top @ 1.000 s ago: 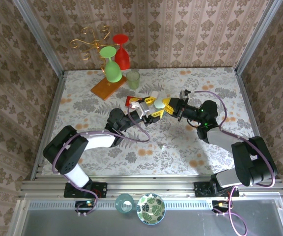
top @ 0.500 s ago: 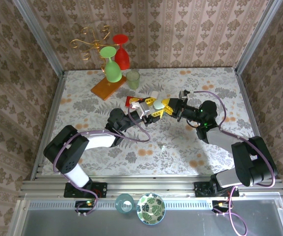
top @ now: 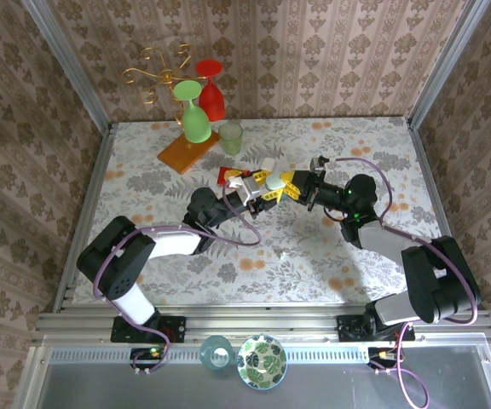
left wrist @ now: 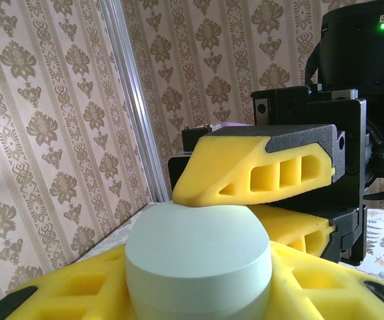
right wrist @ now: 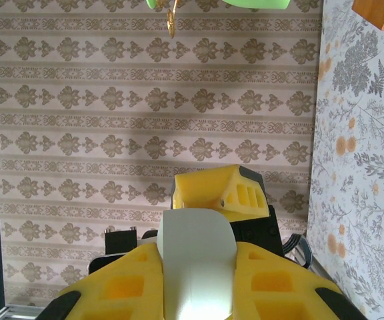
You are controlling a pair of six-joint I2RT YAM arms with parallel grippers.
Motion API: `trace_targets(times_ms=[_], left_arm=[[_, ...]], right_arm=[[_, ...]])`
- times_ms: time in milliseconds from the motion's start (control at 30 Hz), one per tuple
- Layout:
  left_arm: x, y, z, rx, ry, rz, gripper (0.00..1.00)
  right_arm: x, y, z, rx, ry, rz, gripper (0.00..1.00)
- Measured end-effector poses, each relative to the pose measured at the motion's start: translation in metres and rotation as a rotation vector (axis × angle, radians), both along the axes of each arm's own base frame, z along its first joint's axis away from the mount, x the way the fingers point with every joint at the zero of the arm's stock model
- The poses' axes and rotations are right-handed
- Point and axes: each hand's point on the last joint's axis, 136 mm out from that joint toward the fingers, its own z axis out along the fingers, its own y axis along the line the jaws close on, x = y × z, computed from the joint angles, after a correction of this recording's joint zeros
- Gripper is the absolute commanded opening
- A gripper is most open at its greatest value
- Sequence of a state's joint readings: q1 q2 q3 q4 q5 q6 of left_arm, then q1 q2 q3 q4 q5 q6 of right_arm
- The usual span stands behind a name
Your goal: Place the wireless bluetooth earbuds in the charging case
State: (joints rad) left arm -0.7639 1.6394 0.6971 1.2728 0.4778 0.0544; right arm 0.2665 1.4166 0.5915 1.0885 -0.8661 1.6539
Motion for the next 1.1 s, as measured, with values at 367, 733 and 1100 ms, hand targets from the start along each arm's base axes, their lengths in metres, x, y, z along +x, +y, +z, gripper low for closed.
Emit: trace_targets(times_ms=[367, 733, 1100], left_arm=[[-0.003, -0.002, -0.003, 0.01, 0.005, -0.021, 0.32], [-0.004, 0.014, -0.002, -0.006, 0.106, -0.118, 0.32], [-0.03, 0.025, 0.008, -0.009, 0.214, -0.306, 0.32]], right_arm=[[-0.005, -0.002, 0.004, -0.048, -0.036, -0.016, 0.66], [-0.033, -0.023, 0.018, -0.538, -0.459, -0.103, 0.82], [-0.065, -0.009, -0.011, -0.842, -0.834, 0.079, 0.84]])
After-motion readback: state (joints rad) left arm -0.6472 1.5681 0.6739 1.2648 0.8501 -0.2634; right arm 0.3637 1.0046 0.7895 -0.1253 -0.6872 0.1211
